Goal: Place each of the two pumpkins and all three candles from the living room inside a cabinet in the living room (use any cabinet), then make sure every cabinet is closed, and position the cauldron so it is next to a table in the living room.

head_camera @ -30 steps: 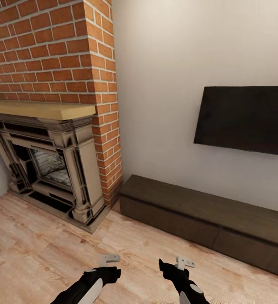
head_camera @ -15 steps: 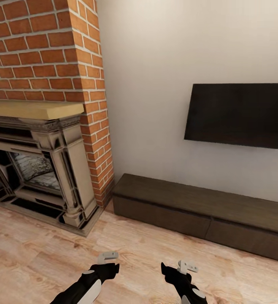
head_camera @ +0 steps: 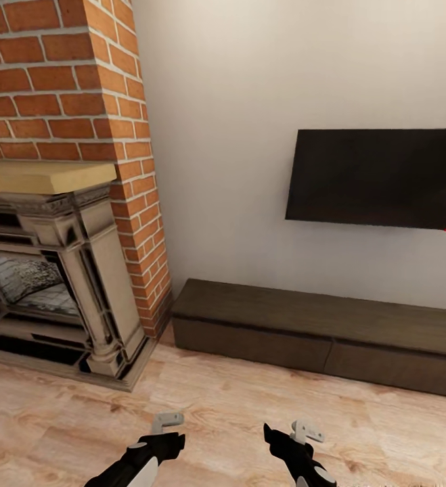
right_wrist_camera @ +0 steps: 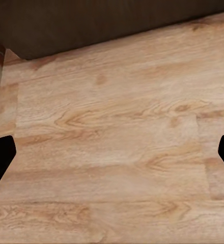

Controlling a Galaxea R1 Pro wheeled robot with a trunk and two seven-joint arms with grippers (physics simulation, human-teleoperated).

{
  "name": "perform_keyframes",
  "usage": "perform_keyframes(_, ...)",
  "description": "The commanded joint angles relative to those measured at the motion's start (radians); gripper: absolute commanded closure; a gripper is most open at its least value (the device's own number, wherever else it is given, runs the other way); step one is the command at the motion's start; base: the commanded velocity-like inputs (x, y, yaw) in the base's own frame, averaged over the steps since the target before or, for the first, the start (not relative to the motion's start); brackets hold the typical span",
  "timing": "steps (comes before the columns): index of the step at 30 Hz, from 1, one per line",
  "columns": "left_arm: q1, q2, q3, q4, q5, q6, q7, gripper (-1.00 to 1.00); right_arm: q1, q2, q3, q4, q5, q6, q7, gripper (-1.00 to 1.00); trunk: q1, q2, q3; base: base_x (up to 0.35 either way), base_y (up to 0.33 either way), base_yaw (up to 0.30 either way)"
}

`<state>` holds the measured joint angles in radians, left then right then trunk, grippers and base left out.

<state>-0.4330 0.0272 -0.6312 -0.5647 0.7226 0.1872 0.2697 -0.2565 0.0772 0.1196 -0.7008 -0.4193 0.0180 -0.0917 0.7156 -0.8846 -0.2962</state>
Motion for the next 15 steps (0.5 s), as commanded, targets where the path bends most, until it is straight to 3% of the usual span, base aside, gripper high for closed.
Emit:
perform_keyframes(1,-0.001,0.002,-0.008,0.002,0.008,-0.004,0.008,-1.0,0.0,0.0,0.001,-0.002,-0.009,0.002,-0.008,-1.0,0.0,-0.001,-0.002,0.135,0.281,-0.226)
perform_keyframes(6,-0.001,0.001,-0.008,0.02,0.003,-0.025,-0.001,-1.0,0.0,0.0,-0.037,-0.002,-0.009,0.003,-0.005,-1.0,0.0,-0.001,-0.007,0.162,0.273,-0.236)
perform_keyframes(15,0.0,0.0,-0.008,0.03,-0.002,-0.036,-0.038,-1.0,0.0,0.001,-0.045,-0.002,-0.008,0.003,-0.005,-1.0,0.0,-0.001,-0.014,0.213,0.247,-0.245)
